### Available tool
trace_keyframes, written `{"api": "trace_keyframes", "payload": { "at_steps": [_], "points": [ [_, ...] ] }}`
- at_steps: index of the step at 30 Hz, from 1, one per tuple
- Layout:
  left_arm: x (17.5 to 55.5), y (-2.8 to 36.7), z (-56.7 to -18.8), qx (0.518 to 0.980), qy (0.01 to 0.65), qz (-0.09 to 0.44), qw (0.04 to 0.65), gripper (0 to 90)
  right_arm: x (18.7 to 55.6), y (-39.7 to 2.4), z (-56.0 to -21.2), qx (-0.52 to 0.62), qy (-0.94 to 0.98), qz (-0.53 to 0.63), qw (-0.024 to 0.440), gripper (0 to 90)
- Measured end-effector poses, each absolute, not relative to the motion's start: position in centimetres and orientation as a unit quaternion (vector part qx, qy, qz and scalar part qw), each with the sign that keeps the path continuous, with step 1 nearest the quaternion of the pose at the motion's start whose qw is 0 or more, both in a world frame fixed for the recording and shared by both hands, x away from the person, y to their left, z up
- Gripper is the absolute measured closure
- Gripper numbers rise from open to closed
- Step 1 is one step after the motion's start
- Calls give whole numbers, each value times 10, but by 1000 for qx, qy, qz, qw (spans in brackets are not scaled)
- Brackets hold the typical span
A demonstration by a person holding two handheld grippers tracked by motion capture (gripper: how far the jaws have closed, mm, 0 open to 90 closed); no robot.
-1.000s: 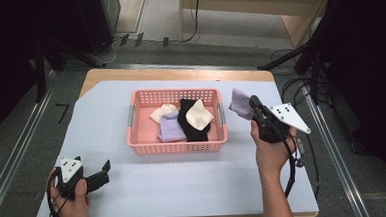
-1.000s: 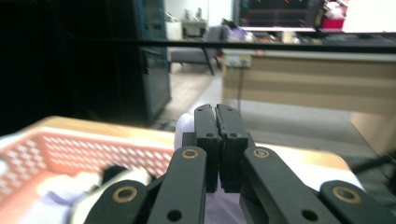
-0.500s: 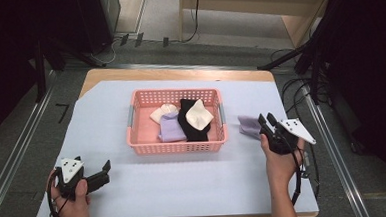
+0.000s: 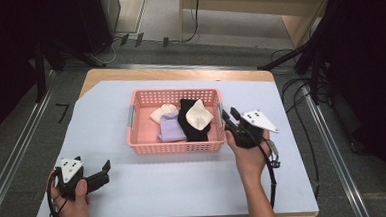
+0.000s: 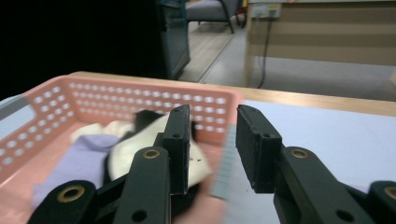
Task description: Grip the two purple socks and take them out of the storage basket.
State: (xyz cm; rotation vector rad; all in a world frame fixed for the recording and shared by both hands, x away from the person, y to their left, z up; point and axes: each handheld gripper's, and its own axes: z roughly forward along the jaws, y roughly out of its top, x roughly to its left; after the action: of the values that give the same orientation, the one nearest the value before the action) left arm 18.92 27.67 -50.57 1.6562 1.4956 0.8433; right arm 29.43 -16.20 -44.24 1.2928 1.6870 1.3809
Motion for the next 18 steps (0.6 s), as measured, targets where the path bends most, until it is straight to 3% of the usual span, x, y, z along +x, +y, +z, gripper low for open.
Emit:
{"api": "trace_keyframes", "payload": {
  "at_steps": [6,18],
  "points": [
    [189,277,-506,646,584,327,368,68,301,-114,-449,462,663,522,271,679],
    [190,277,-506,647,584,327,365,68,310,-66,-458,456,694,508,228,693]
  ]
}}
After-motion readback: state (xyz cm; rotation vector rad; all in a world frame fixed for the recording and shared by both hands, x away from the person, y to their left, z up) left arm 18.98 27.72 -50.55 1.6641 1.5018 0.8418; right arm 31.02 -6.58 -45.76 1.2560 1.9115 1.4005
